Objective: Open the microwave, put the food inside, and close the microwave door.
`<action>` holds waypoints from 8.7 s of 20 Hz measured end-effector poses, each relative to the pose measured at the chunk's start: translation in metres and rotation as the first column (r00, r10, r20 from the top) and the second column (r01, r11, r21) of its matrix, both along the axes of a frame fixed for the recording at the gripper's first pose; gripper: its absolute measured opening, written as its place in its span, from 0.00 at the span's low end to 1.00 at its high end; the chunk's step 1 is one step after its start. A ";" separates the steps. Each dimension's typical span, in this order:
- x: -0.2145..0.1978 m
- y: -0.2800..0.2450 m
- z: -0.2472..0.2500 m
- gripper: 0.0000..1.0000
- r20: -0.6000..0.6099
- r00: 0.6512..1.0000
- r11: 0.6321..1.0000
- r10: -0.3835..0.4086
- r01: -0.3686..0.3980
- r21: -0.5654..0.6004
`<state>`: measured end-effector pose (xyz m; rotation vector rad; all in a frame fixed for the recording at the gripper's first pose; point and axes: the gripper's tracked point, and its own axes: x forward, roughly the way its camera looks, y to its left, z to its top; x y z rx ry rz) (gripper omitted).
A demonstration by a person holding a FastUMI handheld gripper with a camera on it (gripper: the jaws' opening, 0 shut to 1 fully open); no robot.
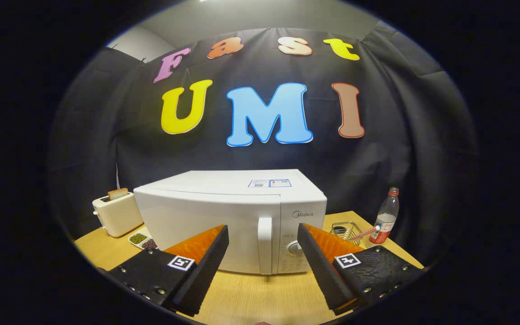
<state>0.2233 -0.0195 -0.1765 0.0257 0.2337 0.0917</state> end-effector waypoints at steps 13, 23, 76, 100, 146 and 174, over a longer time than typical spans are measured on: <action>0.048 0.002 -0.071 0.71 -0.148 0.988 0.999 0.034 -0.031 0.020; 0.057 0.005 -0.072 0.22 -0.144 0.989 0.999 0.030 -0.031 -0.007; -0.207 0.185 -0.043 0.24 -0.264 0.957 0.985 0.116 -0.146 -0.096; -0.297 0.323 0.007 0.38 -0.193 0.794 0.816 0.576 -0.572 0.080; -0.304 0.076 -0.175 0.93 -0.648 0.757 0.996 0.087 -0.053 0.073; -0.102 0.121 -0.035 0.80 -0.279 0.935 0.936 0.220 -0.121 0.330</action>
